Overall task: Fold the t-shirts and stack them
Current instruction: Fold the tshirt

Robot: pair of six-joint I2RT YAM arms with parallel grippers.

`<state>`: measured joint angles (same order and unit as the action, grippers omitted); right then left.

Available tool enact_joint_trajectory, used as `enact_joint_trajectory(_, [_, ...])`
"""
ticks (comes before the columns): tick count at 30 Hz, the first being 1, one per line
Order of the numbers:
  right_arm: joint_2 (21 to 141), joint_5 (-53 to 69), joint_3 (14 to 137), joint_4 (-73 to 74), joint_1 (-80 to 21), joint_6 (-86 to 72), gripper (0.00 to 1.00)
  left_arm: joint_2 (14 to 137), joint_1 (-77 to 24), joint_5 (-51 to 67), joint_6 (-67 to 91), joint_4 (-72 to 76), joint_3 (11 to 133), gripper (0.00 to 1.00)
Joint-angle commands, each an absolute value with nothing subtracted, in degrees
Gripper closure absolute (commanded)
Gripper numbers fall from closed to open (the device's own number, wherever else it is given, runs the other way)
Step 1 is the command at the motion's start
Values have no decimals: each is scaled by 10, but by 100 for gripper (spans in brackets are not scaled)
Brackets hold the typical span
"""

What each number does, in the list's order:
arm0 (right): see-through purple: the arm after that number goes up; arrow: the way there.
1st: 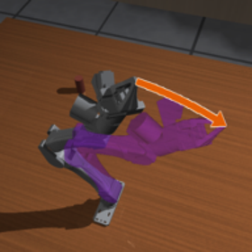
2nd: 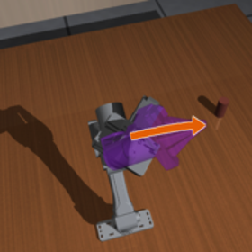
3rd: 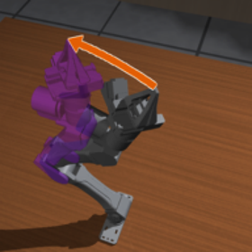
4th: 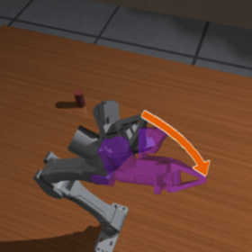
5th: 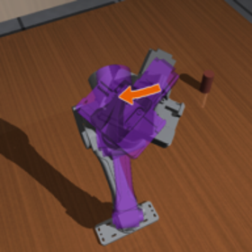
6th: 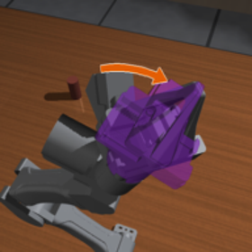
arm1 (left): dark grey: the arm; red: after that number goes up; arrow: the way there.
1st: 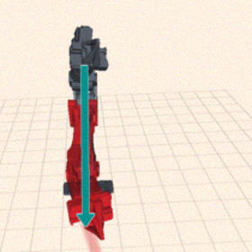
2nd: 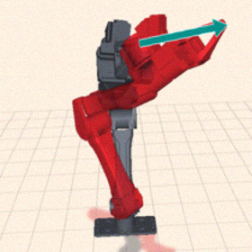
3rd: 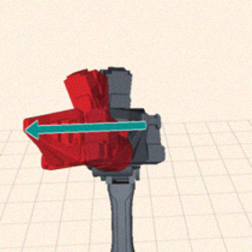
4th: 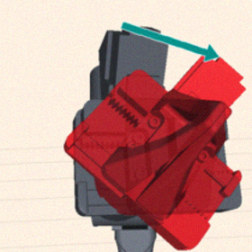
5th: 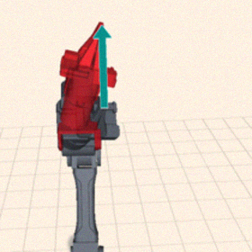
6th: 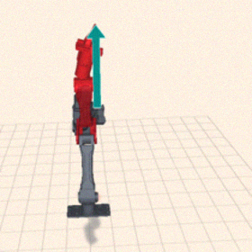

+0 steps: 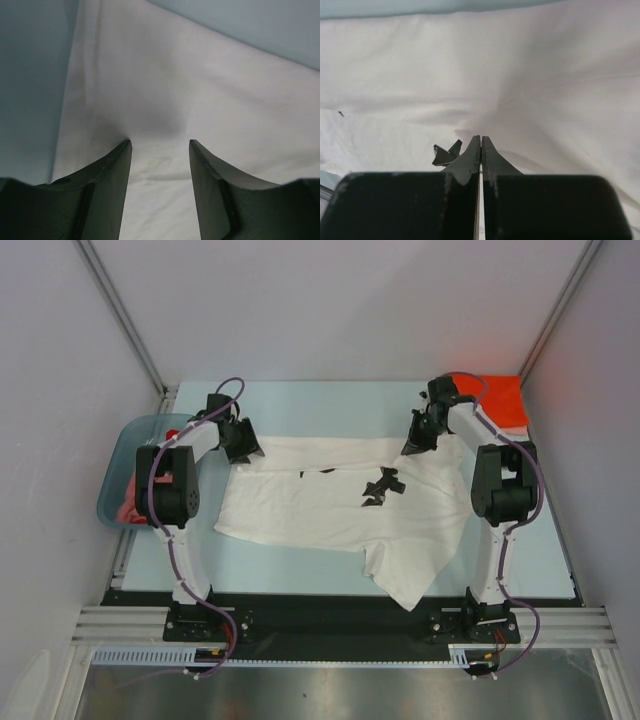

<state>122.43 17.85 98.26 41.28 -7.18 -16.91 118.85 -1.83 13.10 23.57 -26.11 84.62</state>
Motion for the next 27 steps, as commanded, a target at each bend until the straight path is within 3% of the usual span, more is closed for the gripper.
enact_joint_trajectory(1, [1164, 168, 975, 441, -78, -186, 100, 1187, -15, 116, 236, -253, 871, 45])
enact_joint_trajectory(24, [1041, 153, 778, 426, -137, -394, 100, 1198, -15, 108, 229, -253, 875, 44])
enact_joint_trajectory(26, [1043, 157, 773, 415, -136, -389, 93, 1198, -15, 108, 229, -254, 875, 44])
enact_joint_trajectory(27, [1047, 156, 783, 413, -135, -381, 76, 1197, -15, 108, 228, -254, 875, 44])
